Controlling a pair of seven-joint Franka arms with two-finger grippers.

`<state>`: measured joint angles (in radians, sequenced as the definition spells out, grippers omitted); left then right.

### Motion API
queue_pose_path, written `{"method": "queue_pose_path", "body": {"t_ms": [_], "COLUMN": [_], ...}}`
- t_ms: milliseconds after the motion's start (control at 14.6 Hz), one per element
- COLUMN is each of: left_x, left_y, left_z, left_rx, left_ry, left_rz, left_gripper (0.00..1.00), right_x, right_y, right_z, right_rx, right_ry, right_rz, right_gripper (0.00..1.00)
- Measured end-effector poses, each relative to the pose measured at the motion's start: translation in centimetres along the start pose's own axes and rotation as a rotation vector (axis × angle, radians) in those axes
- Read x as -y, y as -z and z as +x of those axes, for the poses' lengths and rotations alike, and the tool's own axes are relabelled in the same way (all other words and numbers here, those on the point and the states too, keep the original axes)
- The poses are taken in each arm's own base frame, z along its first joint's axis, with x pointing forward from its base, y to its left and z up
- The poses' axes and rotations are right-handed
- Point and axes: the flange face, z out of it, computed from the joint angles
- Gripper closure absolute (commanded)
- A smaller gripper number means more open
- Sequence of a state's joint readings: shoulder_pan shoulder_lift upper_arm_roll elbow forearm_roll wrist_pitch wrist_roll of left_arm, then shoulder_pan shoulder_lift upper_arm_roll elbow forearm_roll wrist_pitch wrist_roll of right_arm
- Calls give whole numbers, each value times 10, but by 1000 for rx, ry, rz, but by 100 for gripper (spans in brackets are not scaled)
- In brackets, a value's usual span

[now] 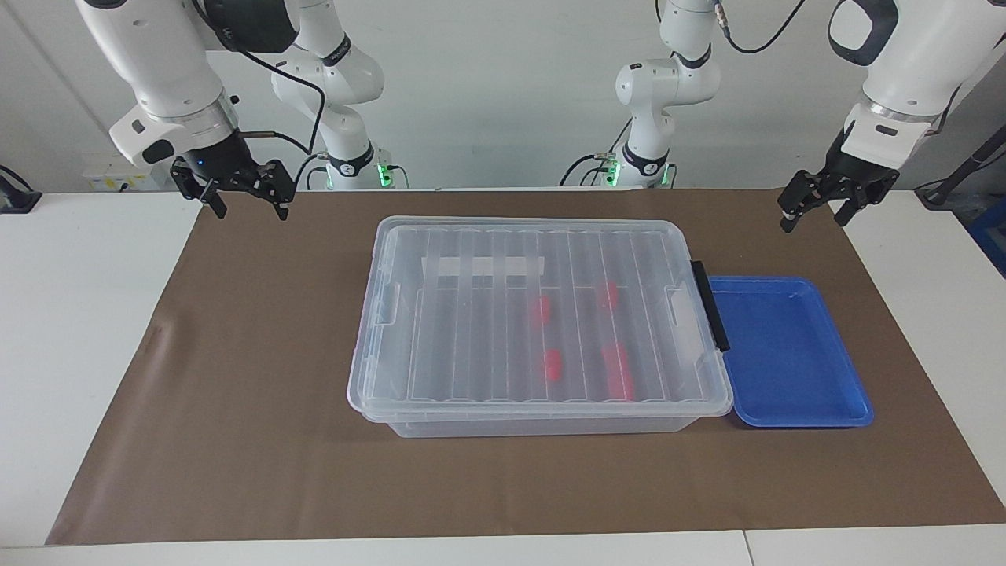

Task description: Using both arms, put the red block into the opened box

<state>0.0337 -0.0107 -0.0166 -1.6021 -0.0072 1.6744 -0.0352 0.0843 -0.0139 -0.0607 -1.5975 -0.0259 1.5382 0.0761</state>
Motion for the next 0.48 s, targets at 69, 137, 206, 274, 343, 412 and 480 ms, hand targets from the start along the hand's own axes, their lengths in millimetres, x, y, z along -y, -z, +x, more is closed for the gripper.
{"method": "queue_pose_path", "body": {"t_ms": [69,137,206,274,343,412,480], "left_x": [0,0,0,0,0,0,0], "left_y": [0,0,0,0,0,1,1], "left_z": [0,0,0,0,0,0,0], "left_rx": [0,0,0,0,-1,-1,-1], "left_ry": [0,0,0,0,0,0,0], "left_rz": [0,0,0,0,0,0,0], "left_gripper": [0,0,0,0,0,0,0], "right_x": [0,1,1,0,-2,-3,-4], "right_y": [0,0,0,0,0,0,0], "right_z": [0,0,0,0,0,0,0], "right_rx": [0,1,2,2,2,2,2], "right_ry": [0,0,-2,-5,-8,-10,-12], "right_rz": [1,8,21,29,31,31,31], "right_gripper": [0,0,0,0,0,0,0]}}
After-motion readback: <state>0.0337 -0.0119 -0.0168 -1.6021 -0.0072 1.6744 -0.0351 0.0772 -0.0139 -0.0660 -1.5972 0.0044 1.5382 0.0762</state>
